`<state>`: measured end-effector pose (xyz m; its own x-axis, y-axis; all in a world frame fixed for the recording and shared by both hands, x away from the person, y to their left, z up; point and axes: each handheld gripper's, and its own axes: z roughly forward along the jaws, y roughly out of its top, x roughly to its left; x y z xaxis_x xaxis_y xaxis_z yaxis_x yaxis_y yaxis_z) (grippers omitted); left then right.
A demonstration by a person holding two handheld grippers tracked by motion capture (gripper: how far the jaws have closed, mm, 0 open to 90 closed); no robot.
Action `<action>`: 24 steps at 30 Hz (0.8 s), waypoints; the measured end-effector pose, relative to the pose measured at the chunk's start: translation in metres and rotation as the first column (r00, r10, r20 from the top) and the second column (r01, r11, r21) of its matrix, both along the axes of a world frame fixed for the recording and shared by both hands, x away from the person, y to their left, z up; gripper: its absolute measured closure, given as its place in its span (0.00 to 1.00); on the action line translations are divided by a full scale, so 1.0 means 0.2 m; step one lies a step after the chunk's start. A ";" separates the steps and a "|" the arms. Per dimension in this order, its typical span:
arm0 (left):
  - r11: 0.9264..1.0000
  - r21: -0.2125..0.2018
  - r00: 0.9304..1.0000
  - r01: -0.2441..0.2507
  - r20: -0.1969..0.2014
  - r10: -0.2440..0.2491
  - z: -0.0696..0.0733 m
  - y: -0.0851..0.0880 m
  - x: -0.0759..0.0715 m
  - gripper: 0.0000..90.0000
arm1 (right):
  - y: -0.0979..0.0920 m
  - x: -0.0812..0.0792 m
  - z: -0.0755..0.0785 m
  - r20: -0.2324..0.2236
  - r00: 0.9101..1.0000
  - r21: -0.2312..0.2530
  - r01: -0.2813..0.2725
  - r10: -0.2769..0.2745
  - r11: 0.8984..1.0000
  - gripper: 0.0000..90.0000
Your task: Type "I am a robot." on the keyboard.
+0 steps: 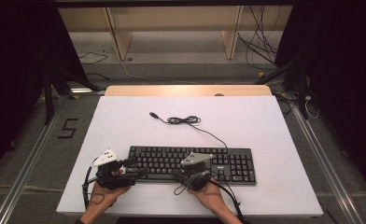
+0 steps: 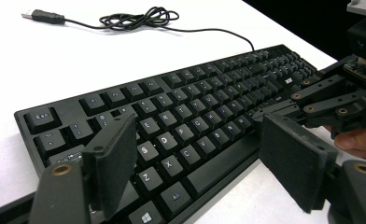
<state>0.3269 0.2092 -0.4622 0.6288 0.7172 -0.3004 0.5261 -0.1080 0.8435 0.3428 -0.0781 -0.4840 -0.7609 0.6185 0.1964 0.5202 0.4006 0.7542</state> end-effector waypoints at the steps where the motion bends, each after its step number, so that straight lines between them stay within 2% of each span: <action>1: 1.000 0.000 1.000 0.000 0.000 0.000 0.00 0.00 0.00 0.30 | 0.00 0.00 0.00 -0.003 1.000 -0.001 0.001 -0.001 1.000 1.00; 24: 1.000 0.007 1.000 -0.003 0.005 0.002 0.00 0.00 -0.01 0.30 | 0.01 0.00 -0.02 0.003 1.000 -0.024 0.005 -0.005 1.000 1.00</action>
